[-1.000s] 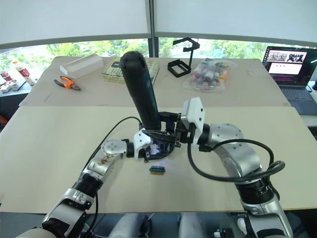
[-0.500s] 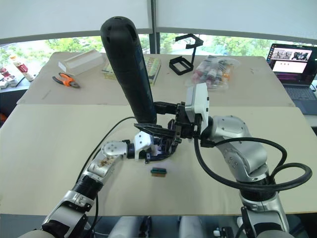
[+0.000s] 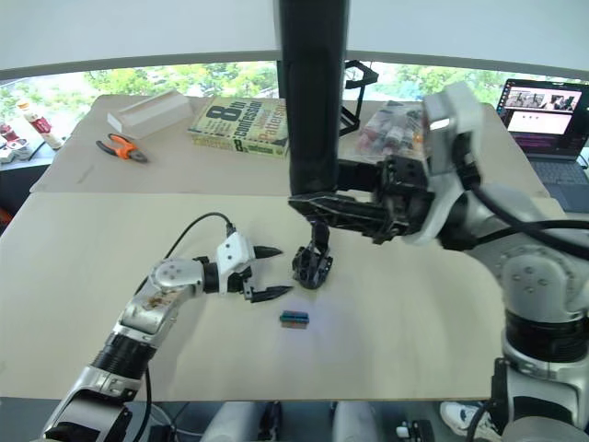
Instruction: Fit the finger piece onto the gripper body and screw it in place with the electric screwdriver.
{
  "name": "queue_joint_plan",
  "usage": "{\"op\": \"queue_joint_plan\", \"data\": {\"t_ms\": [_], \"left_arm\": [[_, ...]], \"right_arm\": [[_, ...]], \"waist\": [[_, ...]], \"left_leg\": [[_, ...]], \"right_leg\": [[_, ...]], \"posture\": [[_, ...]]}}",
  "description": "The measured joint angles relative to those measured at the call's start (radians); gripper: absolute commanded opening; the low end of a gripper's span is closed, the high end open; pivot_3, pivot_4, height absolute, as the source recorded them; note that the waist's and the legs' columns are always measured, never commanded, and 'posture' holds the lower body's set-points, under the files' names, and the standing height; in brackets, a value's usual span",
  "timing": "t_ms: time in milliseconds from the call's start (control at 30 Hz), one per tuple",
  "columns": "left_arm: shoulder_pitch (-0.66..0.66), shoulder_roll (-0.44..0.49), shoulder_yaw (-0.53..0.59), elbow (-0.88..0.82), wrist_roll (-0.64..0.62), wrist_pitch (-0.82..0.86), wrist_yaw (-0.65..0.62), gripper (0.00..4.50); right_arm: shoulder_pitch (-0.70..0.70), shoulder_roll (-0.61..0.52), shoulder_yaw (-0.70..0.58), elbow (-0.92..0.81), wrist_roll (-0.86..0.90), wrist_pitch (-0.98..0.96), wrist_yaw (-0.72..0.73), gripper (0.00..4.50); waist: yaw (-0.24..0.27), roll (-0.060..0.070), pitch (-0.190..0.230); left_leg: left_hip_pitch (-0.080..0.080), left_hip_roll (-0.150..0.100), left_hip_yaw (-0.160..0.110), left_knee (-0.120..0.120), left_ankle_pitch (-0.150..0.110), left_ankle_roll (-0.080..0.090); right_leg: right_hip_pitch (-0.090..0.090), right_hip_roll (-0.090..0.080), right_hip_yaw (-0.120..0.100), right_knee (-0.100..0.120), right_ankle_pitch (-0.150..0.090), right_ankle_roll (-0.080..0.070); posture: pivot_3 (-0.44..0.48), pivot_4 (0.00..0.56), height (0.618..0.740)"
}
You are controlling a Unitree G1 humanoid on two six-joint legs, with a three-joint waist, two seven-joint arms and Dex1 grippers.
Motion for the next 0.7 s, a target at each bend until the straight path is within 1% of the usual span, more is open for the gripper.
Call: {"op": "queue_joint_plan", "data": {"t_ms": [67, 167, 233, 300, 400, 533, 667, 700], "left_arm": [[0.045, 0.059, 0.031, -0.075, -0.042, 0.039, -0.026, 4.5], [0.075, 0.128, 0.077, -0.152, -0.097, 0.09, -0.055, 4.5], [0.112, 0.201, 0.11, -0.241, -0.166, 0.129, -0.109, 4.5], [0.148, 0.3, 0.165, -0.295, -0.228, 0.179, -0.164, 4.5], [0.159, 0.396, 0.227, -0.33, -0.289, 0.236, -0.213, 4.5], [0.177, 0.431, 0.232, -0.363, -0.315, 0.245, -0.236, 4.5], [0.186, 0.44, 0.234, -0.362, -0.323, 0.257, -0.229, 4.5], [0.189, 0.443, 0.234, -0.361, -0.323, 0.258, -0.225, 4.5]], "right_arm": [[0.068, -0.08, -0.049, 0.015, 0.068, 0.069, -0.016, 1.89], [0.148, -0.143, -0.091, 0.063, 0.128, 0.146, -0.053, 1.89], [0.243, -0.216, -0.136, 0.085, 0.149, 0.213, -0.051, 1.89], [0.365, -0.296, -0.171, 0.15, 0.134, 0.293, -0.04, 1.89], [0.491, -0.361, -0.13, 0.252, 0.006, 0.343, -0.008, 1.89], [0.504, -0.364, 0.002, 0.376, -0.157, 0.349, 0.032, 1.89], [0.415, -0.346, 0.113, 0.512, -0.318, 0.34, 0.046, 1.89], [0.408, -0.344, 0.132, 0.528, -0.354, 0.329, 0.052, 2.39]], "waist": [[0.0, 0.0, 0.0], [-0.001, 0.0, 0.0], [0.0, -0.001, 0.001], [0.001, -0.001, 0.001], [0.003, -0.001, 0.001], [-0.005, 0.0, 0.002], [-0.009, 0.0, 0.003], [-0.008, 0.0, 0.003]], "left_leg": [[0.0, 0.0, 0.0, 0.0, 0.0, 0.0], [-0.001, -0.001, 0.001, 0.0, 0.0, 0.0], [-0.001, 0.0, 0.001, 0.0, 0.0, 0.0], [-0.001, -0.001, 0.001, 0.0, 0.0, 0.0], [0.0, -0.001, 0.003, 0.0, 0.0, 0.0], [0.002, -0.001, 0.005, 0.0, -0.001, 0.001], [0.005, 0.0, 0.006, 0.0, -0.001, 0.002], [0.006, 0.0, 0.006, 0.0, -0.001, 0.001]], "right_leg": [[0.0, 0.0, 0.0, -0.002, 0.0, 0.0], [0.0, -0.001, 0.0, -0.003, 0.0, 0.0], [0.0, -0.001, -0.001, -0.004, -0.001, 0.001], [0.001, -0.001, -0.001, -0.004, -0.001, 0.002], [0.002, -0.001, 0.001, -0.003, -0.001, 0.002], [0.001, 0.0, 0.004, -0.003, -0.002, 0.003], [0.001, 0.002, 0.006, 0.001, -0.002, 0.002], [0.001, 0.002, 0.007, 0.002, -0.003, 0.002]], "posture": [[0.0, 0.15, 0.74], [0.0, 0.15, 0.74], [0.0, 0.15, 0.74], [0.0, 0.15, 0.74], [0.0, 0.15, 0.74], [0.0, 0.15, 0.74], [0.0, 0.15, 0.74], [0.0, 0.15, 0.74]]}}
